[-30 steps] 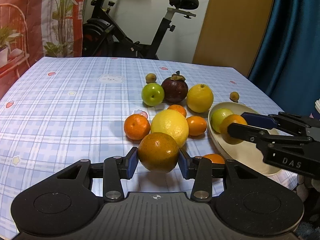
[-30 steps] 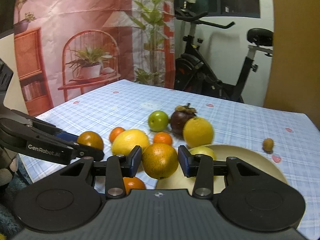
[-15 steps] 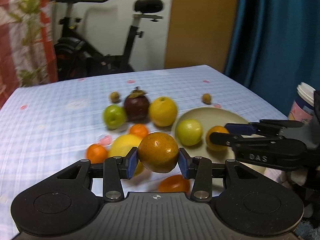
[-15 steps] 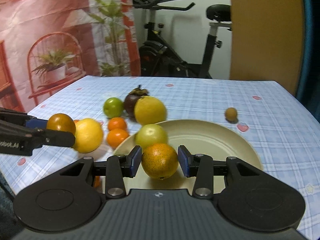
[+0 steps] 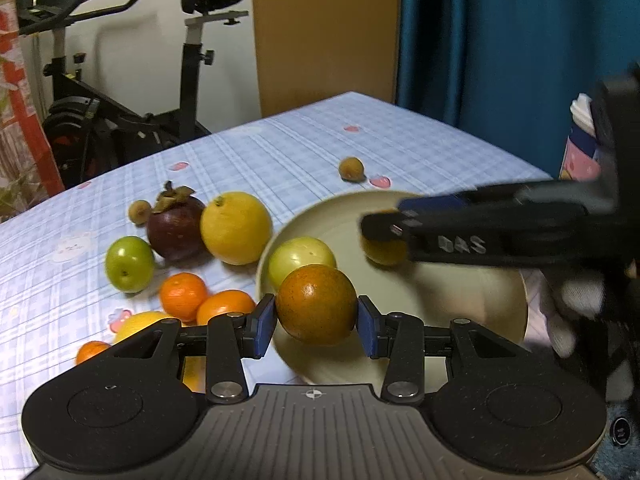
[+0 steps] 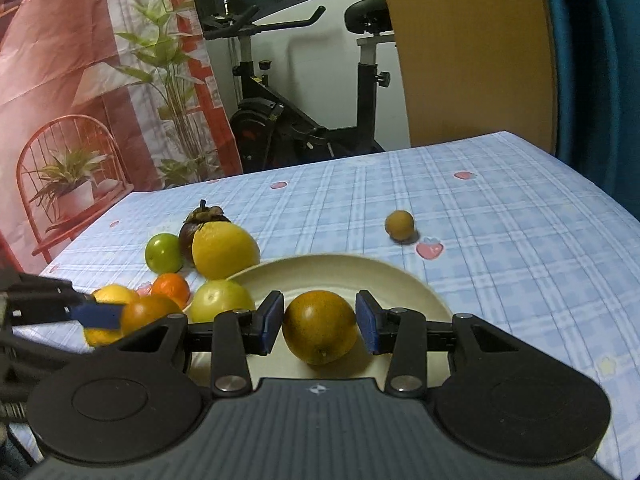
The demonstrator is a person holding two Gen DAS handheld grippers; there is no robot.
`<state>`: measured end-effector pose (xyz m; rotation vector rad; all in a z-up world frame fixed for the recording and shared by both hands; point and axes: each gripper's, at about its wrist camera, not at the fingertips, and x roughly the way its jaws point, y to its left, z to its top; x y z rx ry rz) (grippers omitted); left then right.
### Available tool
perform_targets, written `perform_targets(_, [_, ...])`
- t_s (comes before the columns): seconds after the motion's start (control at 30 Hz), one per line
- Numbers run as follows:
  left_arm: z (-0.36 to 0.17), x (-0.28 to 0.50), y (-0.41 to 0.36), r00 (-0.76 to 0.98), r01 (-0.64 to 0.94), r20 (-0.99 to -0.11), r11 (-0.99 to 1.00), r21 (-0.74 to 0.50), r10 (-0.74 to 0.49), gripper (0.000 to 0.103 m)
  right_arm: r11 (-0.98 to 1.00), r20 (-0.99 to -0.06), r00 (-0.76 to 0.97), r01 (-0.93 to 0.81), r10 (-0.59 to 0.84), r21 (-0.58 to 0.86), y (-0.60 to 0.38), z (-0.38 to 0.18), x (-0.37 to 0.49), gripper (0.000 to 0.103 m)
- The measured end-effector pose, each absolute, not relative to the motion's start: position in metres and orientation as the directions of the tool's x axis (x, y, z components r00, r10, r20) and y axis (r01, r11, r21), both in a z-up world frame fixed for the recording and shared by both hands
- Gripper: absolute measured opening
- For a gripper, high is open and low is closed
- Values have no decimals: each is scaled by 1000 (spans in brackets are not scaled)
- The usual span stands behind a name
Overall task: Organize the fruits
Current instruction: 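Lower both held fruits onto the cream plate and open both tools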
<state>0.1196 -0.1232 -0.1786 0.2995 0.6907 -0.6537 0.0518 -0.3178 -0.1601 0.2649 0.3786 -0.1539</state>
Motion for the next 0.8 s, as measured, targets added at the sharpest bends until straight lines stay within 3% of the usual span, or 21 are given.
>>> perform_targets(0.5, [-188, 129, -137, 582, 658, -703, 744, 112, -409, 46, 968, -418, 908, 122, -20, 219, -316, -154, 96, 41])
perform_targets(0.8, [-171, 127, -130, 654, 614, -633, 780, 124, -414, 47, 960, -343, 939, 101, -5, 261, -322, -140, 80, 43])
